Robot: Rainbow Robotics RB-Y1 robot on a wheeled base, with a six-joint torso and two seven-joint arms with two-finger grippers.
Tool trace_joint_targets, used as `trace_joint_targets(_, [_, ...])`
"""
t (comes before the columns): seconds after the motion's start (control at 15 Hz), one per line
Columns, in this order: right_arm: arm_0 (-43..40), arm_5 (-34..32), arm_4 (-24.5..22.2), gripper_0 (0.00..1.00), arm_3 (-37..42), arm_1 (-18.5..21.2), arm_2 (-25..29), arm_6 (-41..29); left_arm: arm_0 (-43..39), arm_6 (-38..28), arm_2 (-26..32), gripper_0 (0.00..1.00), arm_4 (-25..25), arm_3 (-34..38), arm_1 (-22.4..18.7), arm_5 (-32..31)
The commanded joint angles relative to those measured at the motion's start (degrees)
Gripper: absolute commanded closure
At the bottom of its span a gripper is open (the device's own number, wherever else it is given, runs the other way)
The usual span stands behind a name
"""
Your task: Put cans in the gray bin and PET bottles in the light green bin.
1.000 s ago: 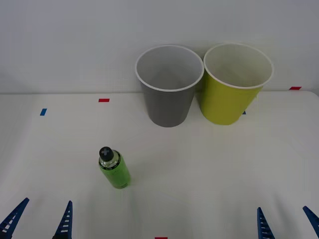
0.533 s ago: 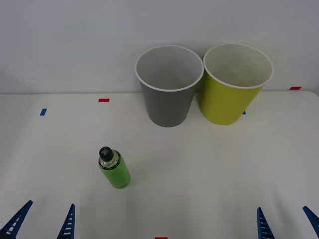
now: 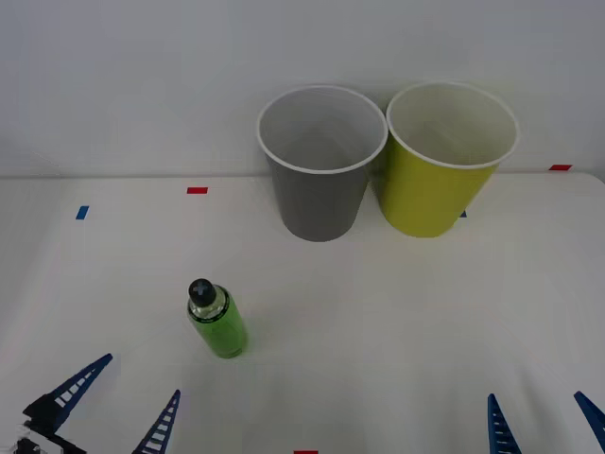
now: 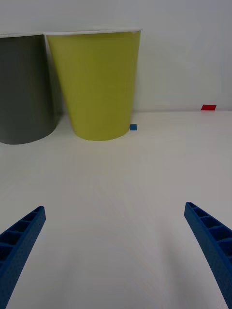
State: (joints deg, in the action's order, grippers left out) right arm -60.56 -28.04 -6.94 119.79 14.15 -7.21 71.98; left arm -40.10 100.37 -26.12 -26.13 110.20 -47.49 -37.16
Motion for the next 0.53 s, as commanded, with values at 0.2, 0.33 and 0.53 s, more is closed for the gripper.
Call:
trace_joint_targets(0.2, [0.0, 0.0, 0.0, 0.0, 0.0, 0.0, 0.0, 0.0, 10.92, 1.23, -8.16, 0.0, -0.06, -3.5, -5.07, 0.25])
trace_joint_targets(0.33, [0.0, 0.0, 0.0, 0.0, 0.0, 0.0, 0.0, 0.0, 14.52, 1.32, -11.15, 0.0, -0.41, -4.03, -5.77, 0.25])
trace_joint_targets(0.53, [0.0, 0.0, 0.0, 0.0, 0.0, 0.0, 0.0, 0.0, 17.51, 1.15, -14.31, 0.0, -0.94, -4.12, -6.04, 0.42])
